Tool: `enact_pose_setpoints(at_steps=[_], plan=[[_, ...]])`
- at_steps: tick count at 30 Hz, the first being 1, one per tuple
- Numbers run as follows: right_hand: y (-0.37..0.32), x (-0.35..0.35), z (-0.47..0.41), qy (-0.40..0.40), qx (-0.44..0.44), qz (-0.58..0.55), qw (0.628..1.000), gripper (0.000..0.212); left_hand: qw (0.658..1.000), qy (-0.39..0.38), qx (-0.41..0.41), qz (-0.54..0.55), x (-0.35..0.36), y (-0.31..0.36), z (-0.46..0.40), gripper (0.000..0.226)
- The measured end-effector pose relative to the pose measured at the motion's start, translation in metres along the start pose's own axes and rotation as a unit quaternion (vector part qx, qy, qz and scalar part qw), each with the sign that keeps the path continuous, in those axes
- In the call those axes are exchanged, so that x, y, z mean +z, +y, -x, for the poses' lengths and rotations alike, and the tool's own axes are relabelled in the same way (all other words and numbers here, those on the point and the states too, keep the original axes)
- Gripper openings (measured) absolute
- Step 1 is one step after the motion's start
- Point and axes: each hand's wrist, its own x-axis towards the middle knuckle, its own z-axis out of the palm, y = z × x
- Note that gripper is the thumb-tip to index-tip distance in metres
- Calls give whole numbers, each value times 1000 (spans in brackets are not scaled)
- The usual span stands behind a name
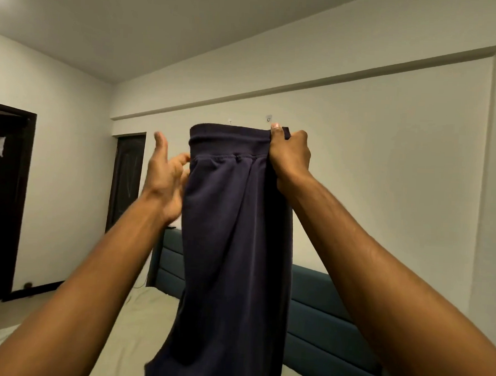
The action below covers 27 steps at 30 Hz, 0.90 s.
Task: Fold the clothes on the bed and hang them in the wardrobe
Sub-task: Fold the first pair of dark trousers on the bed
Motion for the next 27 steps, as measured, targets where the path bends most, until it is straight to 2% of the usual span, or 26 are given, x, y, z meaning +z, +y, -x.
enact_pose_setpoints(at_steps=[1, 2, 4, 6, 9, 12, 14, 16, 17, 18, 20, 21, 23, 27], plan=[[2, 0, -1, 7, 7, -5, 1000, 49, 999, -29, -17, -4, -5, 4, 4, 86], [3, 0, -1, 14, 11, -7, 1000, 49, 996, -29, -24, -77, -14, 8, 3, 84], [7, 0, 1, 23, 18, -6, 1000, 48, 975, -37, -42, -213, -7, 16, 8, 70], [12, 1, 3, 22, 28, -15, 999, 48, 958, -32, -39, -282, 4, 15, 9, 51], [21, -4, 7, 7, 27, -15, 1000, 49, 953, 14, -21, -303, 16, 12, 6, 18], [33, -20, 9, 0, -73, 57, 996, 45, 961, 47, 36, -270, 18, 18, -2, 12], [39, -35, 8, -2, -144, 93, 985, 45, 956, 26, 94, -277, 20, 22, -9, 3], [40, -46, 6, -7, -171, 98, 980, 46, 938, 2, 159, -308, 26, 25, -12, 7], [40, -50, 4, -9, -176, 103, 979, 47, 917, 6, 194, -349, 28, 25, -16, 8], [40, -53, 4, -11, -178, 112, 978, 48, 873, 16, 243, -423, 30, 24, -20, 10], [41, -55, 3, -16, -185, 125, 975, 48, 737, 51, 343, -580, 32, 21, -23, 17], [43, -56, 3, -20, -191, 127, 973, 48, 697, 63, 370, -611, 32, 20, -23, 19], [45, -58, 2, -35, -204, 118, 971, 49, 674, 71, 401, -616, 34, 20, -19, 21], [43, -65, -3, -129, -198, 114, 965, 59, 687, 47, 375, -621, 26, 29, -19, 26]])
